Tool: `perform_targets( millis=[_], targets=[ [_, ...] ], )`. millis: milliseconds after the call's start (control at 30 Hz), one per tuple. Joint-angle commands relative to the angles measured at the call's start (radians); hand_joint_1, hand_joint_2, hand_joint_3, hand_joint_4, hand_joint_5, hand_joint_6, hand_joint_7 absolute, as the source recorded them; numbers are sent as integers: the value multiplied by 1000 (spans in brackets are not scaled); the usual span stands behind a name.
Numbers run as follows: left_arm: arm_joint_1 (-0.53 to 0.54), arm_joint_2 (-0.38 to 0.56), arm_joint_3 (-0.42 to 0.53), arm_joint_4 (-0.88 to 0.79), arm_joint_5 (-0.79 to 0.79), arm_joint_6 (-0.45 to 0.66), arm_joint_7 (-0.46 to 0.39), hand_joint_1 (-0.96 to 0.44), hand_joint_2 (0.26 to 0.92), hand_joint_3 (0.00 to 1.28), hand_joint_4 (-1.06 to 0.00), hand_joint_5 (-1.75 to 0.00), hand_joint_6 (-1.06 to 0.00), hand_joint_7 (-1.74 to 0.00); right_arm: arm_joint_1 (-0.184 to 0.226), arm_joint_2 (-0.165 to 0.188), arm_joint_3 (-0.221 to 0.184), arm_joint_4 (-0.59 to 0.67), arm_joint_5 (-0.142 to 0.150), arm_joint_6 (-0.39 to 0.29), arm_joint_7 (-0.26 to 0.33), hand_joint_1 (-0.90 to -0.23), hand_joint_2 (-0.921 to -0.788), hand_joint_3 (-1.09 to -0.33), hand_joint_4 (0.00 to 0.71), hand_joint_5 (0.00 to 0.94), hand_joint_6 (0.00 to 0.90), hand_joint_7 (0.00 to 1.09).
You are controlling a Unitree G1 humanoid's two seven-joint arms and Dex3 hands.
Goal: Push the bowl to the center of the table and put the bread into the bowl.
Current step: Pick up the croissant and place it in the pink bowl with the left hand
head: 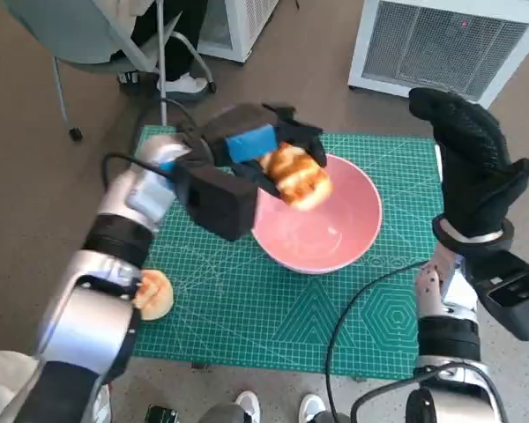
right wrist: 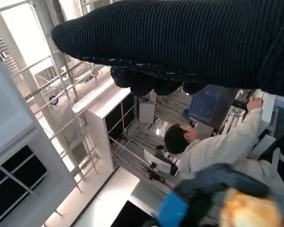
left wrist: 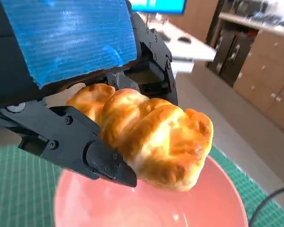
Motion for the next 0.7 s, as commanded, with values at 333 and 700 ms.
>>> perform_targets(
  millis=[333,700],
  targets=[
    [-16,-22,-34,17,6,117,-138,-140,825,55,-196,-76,-215,-491,54,0,3,-55,-9,49,-37,-623,-921,-768,340,0,311,143],
    [28,27,-16,-51,-3,100,-148,-154,812,18,-98,-1,-146,-362,68,5,13,-83,-28,63,-66,-624,-921,-759,338,0,309,144]
  ],
)
